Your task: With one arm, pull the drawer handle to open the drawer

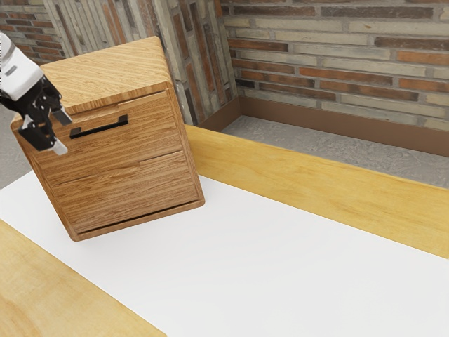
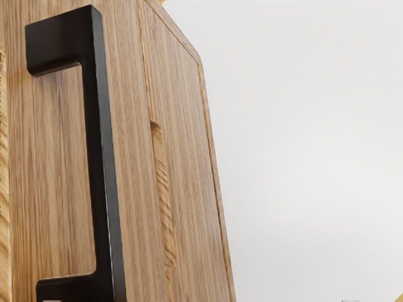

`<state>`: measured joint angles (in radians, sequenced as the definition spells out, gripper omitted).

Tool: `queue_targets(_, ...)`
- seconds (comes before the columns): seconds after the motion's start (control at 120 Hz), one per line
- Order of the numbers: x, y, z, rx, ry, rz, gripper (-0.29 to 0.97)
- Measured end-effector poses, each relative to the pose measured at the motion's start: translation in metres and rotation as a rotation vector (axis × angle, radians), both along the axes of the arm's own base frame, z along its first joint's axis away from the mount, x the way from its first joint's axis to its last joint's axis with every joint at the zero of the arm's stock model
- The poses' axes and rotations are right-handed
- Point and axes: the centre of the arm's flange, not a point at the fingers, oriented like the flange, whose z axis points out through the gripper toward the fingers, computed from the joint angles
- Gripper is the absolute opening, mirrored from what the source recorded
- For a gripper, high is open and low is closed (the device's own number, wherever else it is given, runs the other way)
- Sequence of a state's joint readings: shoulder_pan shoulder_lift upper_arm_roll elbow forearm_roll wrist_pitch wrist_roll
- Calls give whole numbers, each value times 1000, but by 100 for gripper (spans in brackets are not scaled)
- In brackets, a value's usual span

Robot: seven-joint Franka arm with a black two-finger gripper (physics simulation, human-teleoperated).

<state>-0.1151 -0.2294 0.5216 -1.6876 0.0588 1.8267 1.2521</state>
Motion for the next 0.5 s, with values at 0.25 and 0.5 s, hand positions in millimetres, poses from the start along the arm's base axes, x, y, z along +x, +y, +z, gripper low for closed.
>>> queue_targets(0.25,17,-16,-19,-29,18,-11,55)
queue_targets(0.5,20,-14,-13,-19,-23,4,55)
